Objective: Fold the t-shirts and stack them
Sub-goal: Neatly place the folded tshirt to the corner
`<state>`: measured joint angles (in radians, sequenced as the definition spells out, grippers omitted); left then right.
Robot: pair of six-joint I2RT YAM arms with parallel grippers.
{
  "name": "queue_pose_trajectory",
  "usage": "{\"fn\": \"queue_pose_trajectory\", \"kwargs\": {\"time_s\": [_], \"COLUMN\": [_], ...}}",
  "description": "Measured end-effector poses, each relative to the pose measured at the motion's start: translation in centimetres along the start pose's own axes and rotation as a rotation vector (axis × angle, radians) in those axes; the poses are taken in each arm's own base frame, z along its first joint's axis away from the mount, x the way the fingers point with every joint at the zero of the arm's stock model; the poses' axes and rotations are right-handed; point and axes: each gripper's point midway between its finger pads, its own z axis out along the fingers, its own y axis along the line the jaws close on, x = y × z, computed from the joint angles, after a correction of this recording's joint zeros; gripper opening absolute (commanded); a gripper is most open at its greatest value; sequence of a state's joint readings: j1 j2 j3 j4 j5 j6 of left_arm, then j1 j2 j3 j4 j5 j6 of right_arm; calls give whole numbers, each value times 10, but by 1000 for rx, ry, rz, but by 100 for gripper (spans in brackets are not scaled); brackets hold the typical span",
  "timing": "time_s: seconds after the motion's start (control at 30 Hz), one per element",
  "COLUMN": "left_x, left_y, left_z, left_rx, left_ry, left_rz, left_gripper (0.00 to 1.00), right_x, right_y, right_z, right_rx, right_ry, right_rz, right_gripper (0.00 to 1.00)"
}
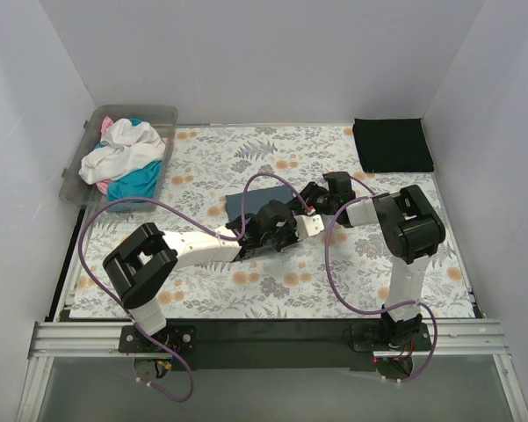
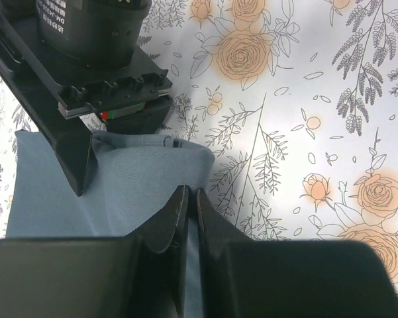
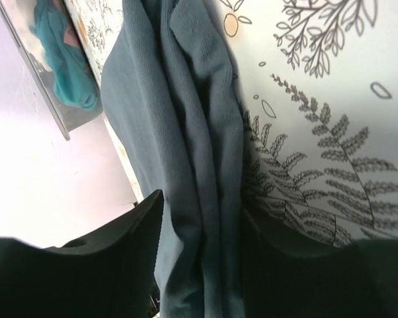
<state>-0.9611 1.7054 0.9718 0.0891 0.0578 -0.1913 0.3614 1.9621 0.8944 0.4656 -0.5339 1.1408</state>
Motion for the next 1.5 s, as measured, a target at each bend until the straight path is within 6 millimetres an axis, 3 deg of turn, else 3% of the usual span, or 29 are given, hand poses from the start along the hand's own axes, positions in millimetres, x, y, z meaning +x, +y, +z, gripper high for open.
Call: {"fn": "queue_pose_trajectory", "kwargs": {"time_s": [0.2,0.33,0.43,0.47,0.53,0.67,0.73,0.8,0.87,0.97,1.07,1.2,1.33,1.5], "left_x": [1,1,2,3,3,6,3,-4,-18,-38,-50,-49,-34,-5], "left_y": [0,0,0,1,2,6,9,18,36,64,82,81,72,56], "left_z": [0,0,0,0,0,-4,-13,-28,-47,-75,-99,-116,-124,-129], "left_rx": [7,9,11,10,8,14,34,47,28,-23,-65,-75,-68,-65], "left_ry": [-1,0,1,2,4,17,12,-6,-38,-94,-125,-117,-78,-14], "left_rz": [-10,-12,-17,-18,-22,-63,-103,-163,-212,-260,-289,-313,-338,-374], "left_gripper": [0,0,0,0,0,33,44,56,62,82,88,90,92,93], "right_x": [-1,-1,-1,-3,-4,-10,-19,-29,-41,-59,-77,-108,-160,-223], "right_y": [3,4,1,-1,-2,3,6,7,10,14,21,29,39,35], "right_z": [9,15,18,19,21,25,25,24,21,14,5,-16,-48,-90], "right_rx": [-9,-9,2,8,12,35,53,76,109,166,218,288,351,441], "right_ry": [4,5,1,-2,2,5,-7,-16,-23,-27,-26,-34,-87,-155], "right_rz": [-13,-24,-51,-63,-92,-206,-284,-373,-458,-604,-752,-898,-1015,-1100], "right_gripper": [49,39,19,8,1,1,1,1,1,1,1,1,1,1]}}
